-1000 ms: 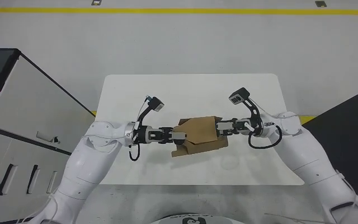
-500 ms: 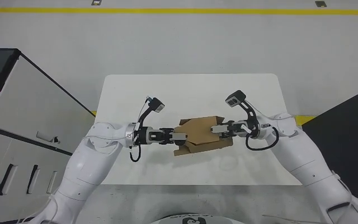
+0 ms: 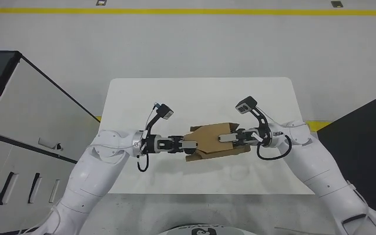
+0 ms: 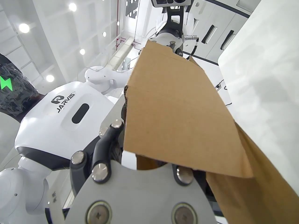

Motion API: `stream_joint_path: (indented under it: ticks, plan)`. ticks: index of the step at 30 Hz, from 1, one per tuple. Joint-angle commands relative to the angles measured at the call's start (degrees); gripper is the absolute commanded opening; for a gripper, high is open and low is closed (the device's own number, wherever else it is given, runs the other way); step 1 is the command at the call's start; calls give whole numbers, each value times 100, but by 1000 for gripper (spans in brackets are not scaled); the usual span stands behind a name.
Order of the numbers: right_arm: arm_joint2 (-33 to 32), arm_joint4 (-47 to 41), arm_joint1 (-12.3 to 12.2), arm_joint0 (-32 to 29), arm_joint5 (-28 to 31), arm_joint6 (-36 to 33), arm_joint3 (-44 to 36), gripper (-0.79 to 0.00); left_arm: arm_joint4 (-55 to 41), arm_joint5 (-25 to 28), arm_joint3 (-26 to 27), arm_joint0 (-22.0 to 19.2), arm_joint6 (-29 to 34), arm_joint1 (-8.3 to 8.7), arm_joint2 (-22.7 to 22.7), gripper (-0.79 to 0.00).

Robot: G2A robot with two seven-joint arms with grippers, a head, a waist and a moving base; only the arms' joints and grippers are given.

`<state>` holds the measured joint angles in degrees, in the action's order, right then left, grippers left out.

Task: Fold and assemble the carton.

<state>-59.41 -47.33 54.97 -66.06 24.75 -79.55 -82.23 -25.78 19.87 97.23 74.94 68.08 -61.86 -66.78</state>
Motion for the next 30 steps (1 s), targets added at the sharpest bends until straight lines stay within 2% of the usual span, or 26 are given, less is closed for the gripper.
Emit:
stream_joint_path:
  ticks: [1, 3, 5, 6, 7, 14, 24, 30]
  plan:
    - [-8, 43, 5, -13, 9, 9, 9, -785, 4, -18, 23, 21, -2, 6, 1, -785]
    - [-14, 64, 11, -27, 13, 14, 11, -785, 19, -28, 51, 39, 2, 14, 0, -785]
    - [-30, 107, 15, -38, 28, 29, 15, -785, 24, -46, 66, 54, 2, 21, -4, -459]
    - [-37, 120, 17, -47, 37, 38, 13, -785, 24, -54, 76, 63, 1, 25, -6, -74]
    - [-48, 136, 18, -55, 51, 51, 11, -785, 21, -62, 86, 71, 0, 29, -8, 0]
    - [-210, 22, 17, -175, 164, 164, 11, -785, -161, -51, 146, 172, -120, 58, -147, 0]
    - [-620, -628, 0, -391, 25, 24, -86, -785, -461, 121, 328, 470, -347, 144, -725, 0]
    - [-620, -628, 0, -391, 25, 24, -86, -785, -461, 121, 328, 470, -347, 144, -725, 0]
